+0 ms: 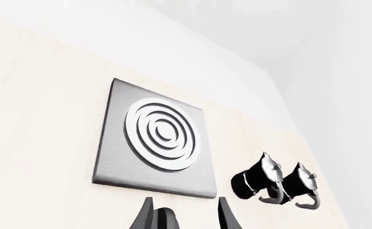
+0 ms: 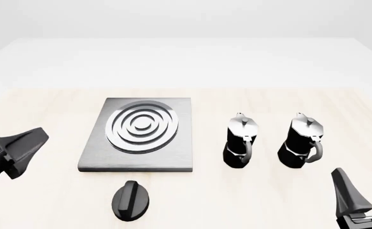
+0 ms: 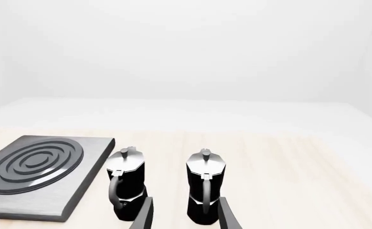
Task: Turn off the stove.
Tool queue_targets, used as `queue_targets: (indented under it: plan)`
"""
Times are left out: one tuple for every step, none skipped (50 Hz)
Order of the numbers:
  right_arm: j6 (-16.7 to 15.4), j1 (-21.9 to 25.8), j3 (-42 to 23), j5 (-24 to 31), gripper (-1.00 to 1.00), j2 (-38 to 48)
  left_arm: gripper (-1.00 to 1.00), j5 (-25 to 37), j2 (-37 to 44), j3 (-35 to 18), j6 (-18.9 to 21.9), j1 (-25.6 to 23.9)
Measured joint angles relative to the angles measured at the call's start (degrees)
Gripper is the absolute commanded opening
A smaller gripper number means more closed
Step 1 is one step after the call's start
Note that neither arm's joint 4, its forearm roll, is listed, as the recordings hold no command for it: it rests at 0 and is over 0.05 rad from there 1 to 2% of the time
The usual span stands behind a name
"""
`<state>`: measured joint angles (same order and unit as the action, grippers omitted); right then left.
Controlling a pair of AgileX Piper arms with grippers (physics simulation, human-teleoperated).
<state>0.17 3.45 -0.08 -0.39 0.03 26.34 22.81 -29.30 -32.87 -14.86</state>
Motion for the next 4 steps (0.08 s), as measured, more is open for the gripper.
queue_targets:
  plan:
    - [0.0,0.0,0.0,0.0,1.00,0.0,1.00,0.4,-0.6,0.0,-0.1,0.2]
    - [0.0,0.0,0.0,0.0,1.00,0.0,1.00,0.7,-1.2,0.1,-0.3,0.4]
    - [0.0,0.1,0.0,0.0,1.00,0.0,1.00,1.0,-1.9,0.2,-0.4,0.6]
    - [0.0,0.1,0.0,0.0,1.00,0.0,1.00,1.3,-2.5,0.3,-0.6,0.7]
